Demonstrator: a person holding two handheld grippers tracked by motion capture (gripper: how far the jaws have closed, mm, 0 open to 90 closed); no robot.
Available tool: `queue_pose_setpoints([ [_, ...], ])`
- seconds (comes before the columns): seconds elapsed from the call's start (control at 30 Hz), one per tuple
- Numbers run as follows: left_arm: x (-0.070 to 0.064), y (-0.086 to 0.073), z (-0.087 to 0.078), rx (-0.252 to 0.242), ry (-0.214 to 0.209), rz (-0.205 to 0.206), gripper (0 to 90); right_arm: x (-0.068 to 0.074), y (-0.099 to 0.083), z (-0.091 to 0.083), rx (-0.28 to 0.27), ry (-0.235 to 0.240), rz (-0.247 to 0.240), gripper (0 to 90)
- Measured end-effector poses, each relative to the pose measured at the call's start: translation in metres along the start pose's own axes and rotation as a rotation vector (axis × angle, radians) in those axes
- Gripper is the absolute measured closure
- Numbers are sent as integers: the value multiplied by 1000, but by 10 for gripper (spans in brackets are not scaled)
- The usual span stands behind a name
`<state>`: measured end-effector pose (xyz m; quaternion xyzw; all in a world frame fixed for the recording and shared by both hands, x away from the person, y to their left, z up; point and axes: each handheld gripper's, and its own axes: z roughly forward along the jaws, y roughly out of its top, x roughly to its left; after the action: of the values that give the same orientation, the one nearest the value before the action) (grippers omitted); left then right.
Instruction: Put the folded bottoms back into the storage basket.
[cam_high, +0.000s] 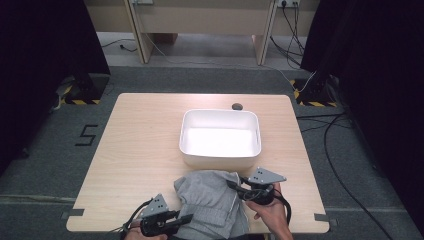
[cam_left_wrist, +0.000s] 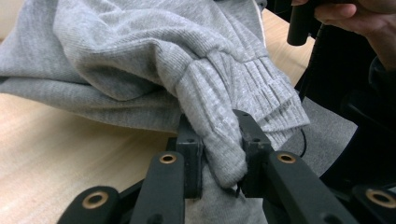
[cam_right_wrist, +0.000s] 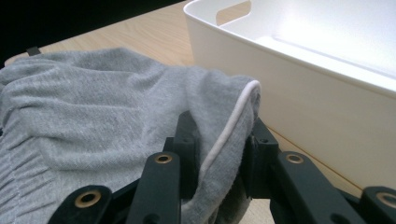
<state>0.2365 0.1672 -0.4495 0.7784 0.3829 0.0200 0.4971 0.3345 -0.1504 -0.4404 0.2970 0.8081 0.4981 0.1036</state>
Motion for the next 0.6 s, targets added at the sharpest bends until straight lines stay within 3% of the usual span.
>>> queue_pose_setpoints([
  [0.6, -13, 33, -14, -30, -58, 63, 740, 10, 24, -15, -70, 8, -53, 719],
])
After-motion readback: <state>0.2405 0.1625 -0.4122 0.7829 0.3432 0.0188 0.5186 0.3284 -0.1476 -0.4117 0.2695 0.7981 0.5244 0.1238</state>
